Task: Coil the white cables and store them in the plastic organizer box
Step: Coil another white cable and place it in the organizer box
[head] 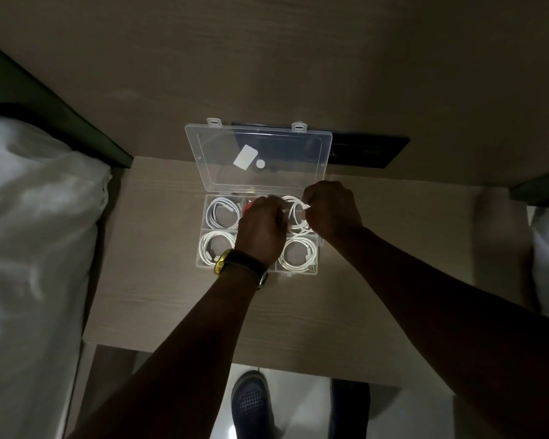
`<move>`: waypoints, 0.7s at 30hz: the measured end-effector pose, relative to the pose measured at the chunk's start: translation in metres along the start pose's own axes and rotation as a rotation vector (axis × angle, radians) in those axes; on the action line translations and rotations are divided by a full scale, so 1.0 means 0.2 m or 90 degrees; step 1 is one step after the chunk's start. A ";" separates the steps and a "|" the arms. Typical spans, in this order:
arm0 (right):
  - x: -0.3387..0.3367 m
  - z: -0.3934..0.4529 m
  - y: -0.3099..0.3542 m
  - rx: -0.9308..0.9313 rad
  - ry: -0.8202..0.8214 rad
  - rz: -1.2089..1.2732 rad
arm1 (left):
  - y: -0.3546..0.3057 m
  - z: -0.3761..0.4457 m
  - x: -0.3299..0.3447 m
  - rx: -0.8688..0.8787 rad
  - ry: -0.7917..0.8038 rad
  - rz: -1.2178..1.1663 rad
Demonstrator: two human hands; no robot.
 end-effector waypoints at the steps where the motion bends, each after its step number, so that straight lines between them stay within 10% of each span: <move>1: 0.00 0.00 0.00 -0.001 0.002 -0.008 | 0.01 0.00 0.00 -0.026 -0.017 -0.026; 21: 0.05 -0.09 -0.09 0.033 0.043 0.113 | 0.03 0.09 -0.02 0.043 0.230 0.015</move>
Point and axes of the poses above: each hand's wrist, its own z-axis towards the middle knuckle, its own x-axis out of the palm, y = z × x, the point moved 5 cm from there along z, towards the middle knuckle, and after that the axes turned 4 degrees about -z, right-handed, at the moved point
